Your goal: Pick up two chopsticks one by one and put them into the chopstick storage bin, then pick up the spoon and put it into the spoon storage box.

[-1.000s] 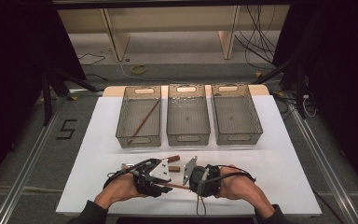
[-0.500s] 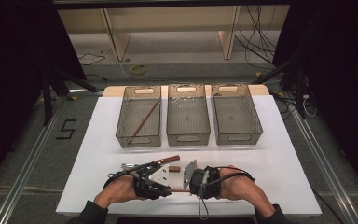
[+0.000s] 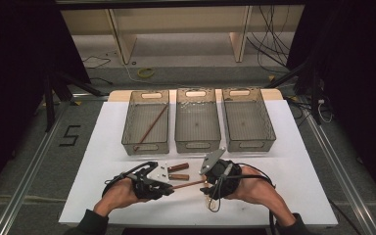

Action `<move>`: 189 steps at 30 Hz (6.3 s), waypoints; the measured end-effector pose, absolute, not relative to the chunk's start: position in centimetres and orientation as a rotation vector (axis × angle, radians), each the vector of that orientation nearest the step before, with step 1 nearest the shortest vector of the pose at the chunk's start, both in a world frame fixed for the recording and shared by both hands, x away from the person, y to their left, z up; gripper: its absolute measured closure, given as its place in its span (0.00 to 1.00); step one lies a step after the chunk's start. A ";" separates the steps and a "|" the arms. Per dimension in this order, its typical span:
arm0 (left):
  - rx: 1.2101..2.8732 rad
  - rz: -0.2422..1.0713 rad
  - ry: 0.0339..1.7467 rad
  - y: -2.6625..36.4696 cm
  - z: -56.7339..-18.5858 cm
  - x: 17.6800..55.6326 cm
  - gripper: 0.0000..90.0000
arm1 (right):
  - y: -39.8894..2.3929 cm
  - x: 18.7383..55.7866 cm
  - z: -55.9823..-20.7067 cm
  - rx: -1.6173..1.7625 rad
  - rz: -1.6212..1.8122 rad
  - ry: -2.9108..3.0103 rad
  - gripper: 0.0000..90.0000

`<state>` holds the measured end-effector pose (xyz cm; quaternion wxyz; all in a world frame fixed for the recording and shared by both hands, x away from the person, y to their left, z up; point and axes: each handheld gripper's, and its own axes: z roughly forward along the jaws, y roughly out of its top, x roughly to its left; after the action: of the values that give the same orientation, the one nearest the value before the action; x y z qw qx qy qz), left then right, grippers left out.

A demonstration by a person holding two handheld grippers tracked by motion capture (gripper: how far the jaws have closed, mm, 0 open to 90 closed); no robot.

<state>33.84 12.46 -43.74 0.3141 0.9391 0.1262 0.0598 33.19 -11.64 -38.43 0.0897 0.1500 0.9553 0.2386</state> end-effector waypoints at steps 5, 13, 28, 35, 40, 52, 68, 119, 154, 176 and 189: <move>2.445 0.191 0.437 13.2 -43.4 34.5 0.91 | -12.1 33.3 -37.7 0.505 0.839 2.787 0.45; 2.331 0.259 0.634 14.9 -42.8 35.6 0.91 | -12.7 33.7 -38.0 0.659 0.882 2.749 0.38; 2.194 0.342 0.829 17.3 -41.9 37.5 0.91 | -13.8 34.5 -40.7 0.826 0.855 2.721 0.36; 2.130 0.384 0.931 18.8 -41.4 39.2 0.92 | -14.2 34.6 -41.2 0.847 0.851 2.723 0.36; 2.082 0.398 1.003 19.9 -41.4 40.6 0.91 | -14.4 34.6 -41.6 0.860 0.840 2.727 0.35; 2.003 0.424 1.127 21.4 -41.2 43.2 0.91 | -14.5 34.5 -41.9 0.873 0.835 2.728 0.34; 1.972 0.411 1.277 22.6 -42.2 46.8 0.91 | -14.6 34.5 -42.2 0.861 0.824 2.739 0.34; 1.851 0.307 1.024 19.8 -42.1 40.9 0.24 | -14.0 35.9 -43.3 0.983 0.790 2.688 0.35; 1.866 0.293 0.837 17.4 -44.4 35.8 0.20 | -12.3 38.0 -45.8 1.067 0.733 2.733 0.42; 1.863 0.303 0.855 18.2 -45.8 34.5 0.20 | -11.6 38.0 -46.8 1.067 0.665 2.752 0.48; 1.860 0.317 0.846 18.4 -45.9 34.2 0.21 | -11.1 37.7 -47.2 1.014 0.619 2.740 0.53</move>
<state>34.16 18.38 -45.94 0.5115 0.7729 0.3516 0.1317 37.68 -11.07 -47.16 0.0776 0.3387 0.9146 0.2067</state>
